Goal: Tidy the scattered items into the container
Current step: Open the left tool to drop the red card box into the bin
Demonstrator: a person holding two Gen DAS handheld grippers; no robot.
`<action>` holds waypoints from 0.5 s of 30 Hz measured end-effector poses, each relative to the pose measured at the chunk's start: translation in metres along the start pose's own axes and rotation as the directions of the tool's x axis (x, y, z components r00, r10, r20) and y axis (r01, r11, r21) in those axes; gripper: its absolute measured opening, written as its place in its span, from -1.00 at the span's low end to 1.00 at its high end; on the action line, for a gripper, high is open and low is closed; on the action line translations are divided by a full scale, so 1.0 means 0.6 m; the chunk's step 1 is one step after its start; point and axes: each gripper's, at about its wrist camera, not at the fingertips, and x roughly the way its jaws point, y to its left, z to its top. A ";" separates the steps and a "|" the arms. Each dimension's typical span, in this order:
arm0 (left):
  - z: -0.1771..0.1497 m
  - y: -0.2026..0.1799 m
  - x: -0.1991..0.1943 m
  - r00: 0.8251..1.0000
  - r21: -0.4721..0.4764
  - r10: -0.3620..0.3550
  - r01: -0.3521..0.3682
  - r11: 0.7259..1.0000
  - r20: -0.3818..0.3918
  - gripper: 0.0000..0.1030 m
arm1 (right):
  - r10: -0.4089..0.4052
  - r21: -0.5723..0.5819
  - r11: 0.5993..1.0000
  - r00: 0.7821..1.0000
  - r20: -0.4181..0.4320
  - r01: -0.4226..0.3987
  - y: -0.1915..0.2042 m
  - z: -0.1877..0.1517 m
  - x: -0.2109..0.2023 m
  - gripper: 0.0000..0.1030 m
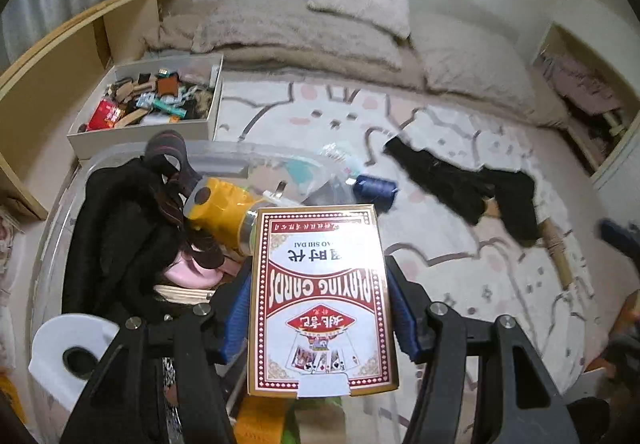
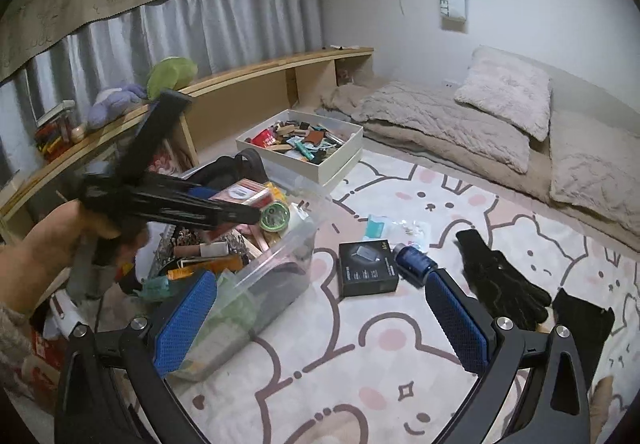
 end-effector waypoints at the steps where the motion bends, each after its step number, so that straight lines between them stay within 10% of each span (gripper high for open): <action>1: 0.003 0.000 0.014 0.999 0.002 0.021 -0.021 1.000 -0.025 0.16 | 0.001 -0.006 1.000 1.000 0.005 -0.001 0.000 -0.002 -0.005 1.00; 8: -0.001 -0.011 0.062 0.985 0.086 0.150 -0.142 0.986 -0.085 0.19 | 0.016 -0.024 1.000 1.000 0.020 -0.016 0.002 -0.016 -0.033 1.00; 11: -0.001 -0.006 0.054 0.987 0.078 0.154 -0.150 0.986 -0.048 0.70 | 0.017 -0.026 1.000 0.999 0.027 -0.017 0.001 -0.021 -0.042 1.00; 15: 0.010 0.007 0.027 0.992 0.032 0.126 -0.125 0.992 -0.005 0.73 | 0.016 -0.020 1.000 0.999 0.029 -0.016 -0.002 -0.024 -0.047 1.00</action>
